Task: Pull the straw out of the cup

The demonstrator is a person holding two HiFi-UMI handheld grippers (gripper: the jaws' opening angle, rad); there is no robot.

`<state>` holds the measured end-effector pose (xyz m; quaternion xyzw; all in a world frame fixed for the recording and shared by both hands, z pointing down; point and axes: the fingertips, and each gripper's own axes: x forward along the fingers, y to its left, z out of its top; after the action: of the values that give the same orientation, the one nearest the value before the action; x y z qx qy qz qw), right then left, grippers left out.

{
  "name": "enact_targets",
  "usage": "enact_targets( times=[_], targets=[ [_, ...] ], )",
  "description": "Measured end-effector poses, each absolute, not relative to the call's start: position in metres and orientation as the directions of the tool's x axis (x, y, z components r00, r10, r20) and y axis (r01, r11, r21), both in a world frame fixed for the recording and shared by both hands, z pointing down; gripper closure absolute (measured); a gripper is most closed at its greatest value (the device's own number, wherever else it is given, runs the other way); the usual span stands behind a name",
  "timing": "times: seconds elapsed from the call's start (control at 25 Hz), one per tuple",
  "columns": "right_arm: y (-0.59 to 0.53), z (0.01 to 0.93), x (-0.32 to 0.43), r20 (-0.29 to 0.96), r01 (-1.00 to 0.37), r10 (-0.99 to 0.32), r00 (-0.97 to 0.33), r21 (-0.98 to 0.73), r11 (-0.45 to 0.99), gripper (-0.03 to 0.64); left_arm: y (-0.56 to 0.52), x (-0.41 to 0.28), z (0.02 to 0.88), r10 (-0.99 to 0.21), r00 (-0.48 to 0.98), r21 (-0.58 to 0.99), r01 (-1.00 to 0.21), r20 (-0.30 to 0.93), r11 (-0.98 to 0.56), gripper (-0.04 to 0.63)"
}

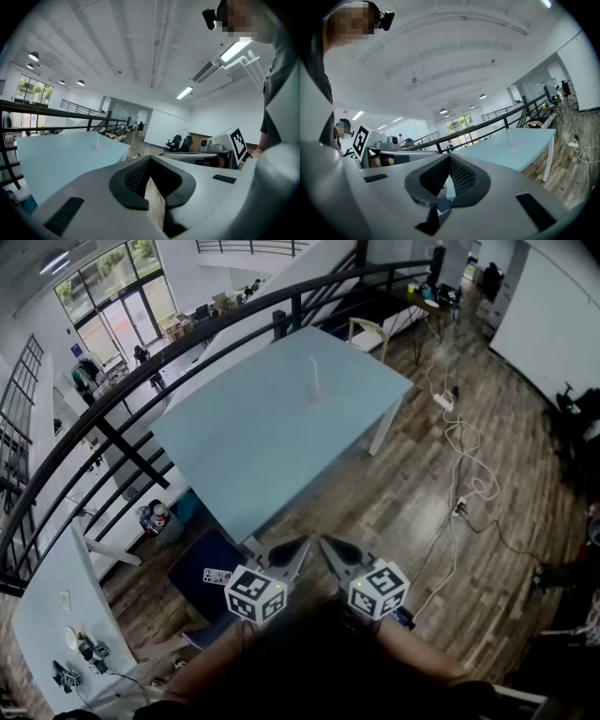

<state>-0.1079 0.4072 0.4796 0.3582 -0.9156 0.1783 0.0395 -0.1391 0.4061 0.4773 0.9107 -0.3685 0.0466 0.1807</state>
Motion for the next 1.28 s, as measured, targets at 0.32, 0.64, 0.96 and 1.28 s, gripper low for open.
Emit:
enact_targets(
  times=[0.32, 0.64, 0.96, 1.28],
  targets=[
    [0.384, 0.482, -0.085, 0.205, -0.658, -0.629, -0.750, -0.323, 0.680, 0.606, 0.381, -0.114, 0.479, -0.654, 0.722, 0.299, -0.690, 0.227, -0.659, 0.584],
    [0.343, 0.481, -0.037, 0.201, -0.649, -0.622, -0.757, -0.345, 0.679, 0.606, 0.340, -0.066, 0.479, -0.650, 0.724, 0.305, -0.688, 0.230, -0.658, 0.584],
    [0.305, 0.475, 0.029, 0.198, -0.651, -0.625, -0.755, -0.341, 0.678, 0.606, 0.301, 0.005, 0.472, -0.632, 0.742, 0.305, -0.670, 0.226, -0.677, 0.584],
    [0.284, 0.481, 0.089, 0.199, -0.647, -0.622, -0.758, -0.351, 0.677, 0.606, 0.283, 0.068, 0.479, -0.611, 0.755, 0.302, -0.655, 0.236, -0.693, 0.584]
  ],
)
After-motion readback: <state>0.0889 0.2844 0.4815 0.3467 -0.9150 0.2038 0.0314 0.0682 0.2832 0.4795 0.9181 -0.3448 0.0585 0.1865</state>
